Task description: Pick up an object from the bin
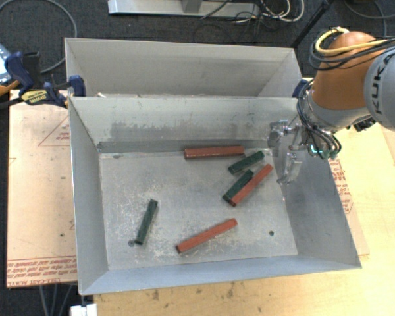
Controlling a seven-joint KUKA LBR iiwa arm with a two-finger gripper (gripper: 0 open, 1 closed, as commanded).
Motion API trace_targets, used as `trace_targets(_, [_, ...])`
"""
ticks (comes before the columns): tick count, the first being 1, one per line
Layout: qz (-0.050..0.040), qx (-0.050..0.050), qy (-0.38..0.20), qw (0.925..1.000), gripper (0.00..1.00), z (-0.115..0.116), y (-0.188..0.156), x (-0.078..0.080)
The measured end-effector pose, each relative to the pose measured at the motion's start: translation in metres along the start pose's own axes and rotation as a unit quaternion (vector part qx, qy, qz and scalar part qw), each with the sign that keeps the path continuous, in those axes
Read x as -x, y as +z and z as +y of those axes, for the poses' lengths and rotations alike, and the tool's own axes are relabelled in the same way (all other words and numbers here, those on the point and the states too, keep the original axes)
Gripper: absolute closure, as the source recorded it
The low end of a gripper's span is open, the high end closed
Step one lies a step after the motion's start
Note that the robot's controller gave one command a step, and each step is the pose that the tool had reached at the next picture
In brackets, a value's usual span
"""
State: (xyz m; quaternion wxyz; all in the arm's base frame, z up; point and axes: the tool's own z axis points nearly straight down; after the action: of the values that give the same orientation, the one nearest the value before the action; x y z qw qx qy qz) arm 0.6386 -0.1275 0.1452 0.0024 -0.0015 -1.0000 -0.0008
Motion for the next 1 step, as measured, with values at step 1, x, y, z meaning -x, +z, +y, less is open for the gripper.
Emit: trace_targets(1, [-0.0024,0.0,-0.003,1.0,0.0,0.0037,0.0773,-0.0072])
